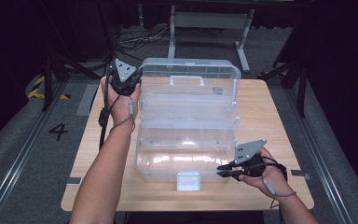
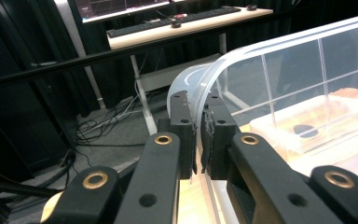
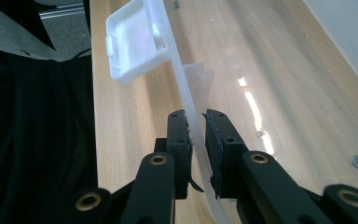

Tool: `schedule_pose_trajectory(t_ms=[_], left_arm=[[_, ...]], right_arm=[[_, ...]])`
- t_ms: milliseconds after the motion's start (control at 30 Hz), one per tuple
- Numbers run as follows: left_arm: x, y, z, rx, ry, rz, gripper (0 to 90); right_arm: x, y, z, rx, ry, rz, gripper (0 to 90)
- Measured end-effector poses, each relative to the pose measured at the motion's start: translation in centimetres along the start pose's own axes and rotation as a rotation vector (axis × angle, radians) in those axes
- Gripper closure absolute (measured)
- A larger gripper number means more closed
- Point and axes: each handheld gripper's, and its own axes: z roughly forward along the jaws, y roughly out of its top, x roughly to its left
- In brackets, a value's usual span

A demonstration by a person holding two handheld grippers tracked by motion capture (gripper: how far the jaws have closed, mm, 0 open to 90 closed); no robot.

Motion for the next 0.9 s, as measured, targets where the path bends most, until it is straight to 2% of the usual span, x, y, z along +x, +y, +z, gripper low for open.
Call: schedule_pose_trajectory(t_ms=[67, 333, 700, 900], left_arm=[[0.1, -0.2, 0.1, -0.006, -0.007, -0.014, 84.7], [0.5, -0.6, 1.0, -0.020, -0.020, -0.030, 84.6], [1.2, -1.3, 2.2, -0.043, -0.049, -0.042, 84.0], [1.4, -1.6, 2.7, -0.056, -0.054, -0.044, 83.7]], right_arm=[[0.0, 0.0, 0.0, -0.003, 0.003, 0.006, 80.6], [0.0, -0.1, 0.0, -0.004, 0.005, 0.007, 80.5], [-0.1, 0.1, 0.1, 0.009, 0.012, 0.017, 80.4], [0.1, 0.1, 0.1, 0.015, -0.004, 0.034, 79.7]])
